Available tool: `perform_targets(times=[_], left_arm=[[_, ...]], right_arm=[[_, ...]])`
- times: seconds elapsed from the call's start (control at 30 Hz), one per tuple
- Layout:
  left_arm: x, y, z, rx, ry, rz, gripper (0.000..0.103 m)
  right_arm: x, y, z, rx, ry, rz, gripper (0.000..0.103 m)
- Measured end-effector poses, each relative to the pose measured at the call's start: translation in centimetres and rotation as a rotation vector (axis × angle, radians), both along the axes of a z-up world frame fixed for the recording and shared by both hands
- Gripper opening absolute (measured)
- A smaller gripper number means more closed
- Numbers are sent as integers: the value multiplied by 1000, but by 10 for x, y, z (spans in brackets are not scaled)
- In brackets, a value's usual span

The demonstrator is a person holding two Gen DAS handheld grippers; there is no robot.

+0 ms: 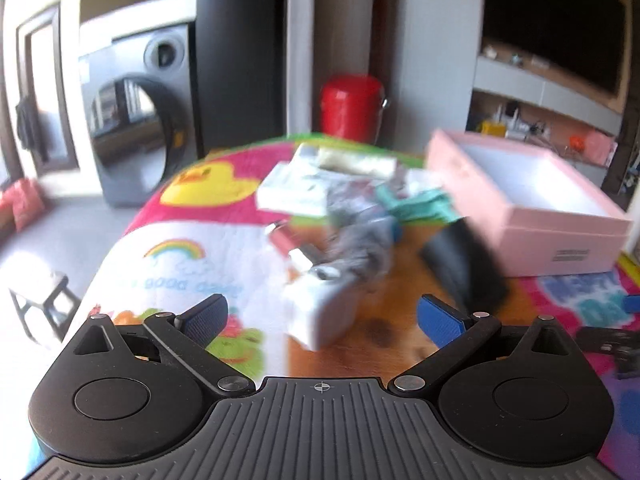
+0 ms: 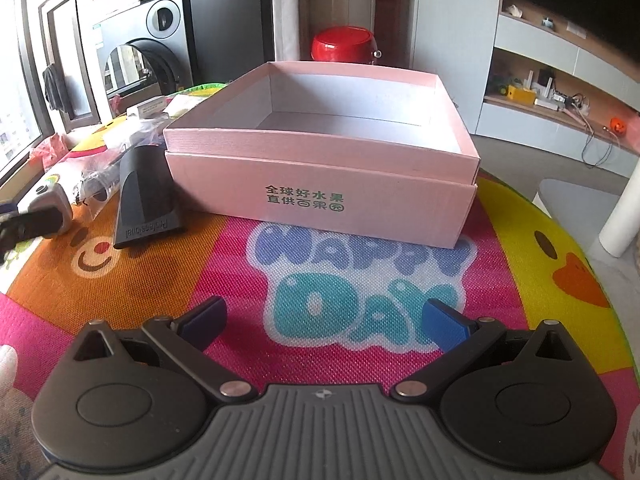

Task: Organize rigid objects
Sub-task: 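Grasp the white plug adapter with the left tool while the right tool grasps the black hair-dryer nozzle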

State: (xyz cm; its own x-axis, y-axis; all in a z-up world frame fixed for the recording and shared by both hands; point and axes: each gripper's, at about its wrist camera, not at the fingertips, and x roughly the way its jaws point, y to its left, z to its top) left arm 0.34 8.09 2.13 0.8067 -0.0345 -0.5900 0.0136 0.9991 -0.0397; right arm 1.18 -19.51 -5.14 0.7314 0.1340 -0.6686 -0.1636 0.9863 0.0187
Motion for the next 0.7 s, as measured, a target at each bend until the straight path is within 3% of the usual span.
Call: perform_targets(times=[0.07, 0.1, 0.13, 0.17, 0.3, 0.43, 0.57, 0.7], left_arm=[[8, 9, -2, -51, 9, -32, 100], [9, 13, -3, -80, 9, -53, 95], [10, 14, -3, -104, 1, -74, 68], [9, 14, -3, -106, -5, -80, 50], [5, 17, -5, -120, -13, -110, 49], [-11, 34, -3, -169, -34, -119, 49], [-27, 52, -2, -208, -32, -100, 48], [-37, 60, -3, -228, -22, -110, 48]], right_arm=[[-2, 3, 2, -1, -9, 36, 100], [-4, 6, 3, -3, -19, 67, 94], [-6, 11, 5, -17, -33, 104, 91], [-8, 19, 8, -38, -47, 143, 91], [-11, 54, 22, -86, -115, 284, 88], [7, 93, 31, -113, -153, 373, 78], [33, 124, 32, -75, -108, 374, 67], [49, 145, 25, -88, -123, 325, 67]])
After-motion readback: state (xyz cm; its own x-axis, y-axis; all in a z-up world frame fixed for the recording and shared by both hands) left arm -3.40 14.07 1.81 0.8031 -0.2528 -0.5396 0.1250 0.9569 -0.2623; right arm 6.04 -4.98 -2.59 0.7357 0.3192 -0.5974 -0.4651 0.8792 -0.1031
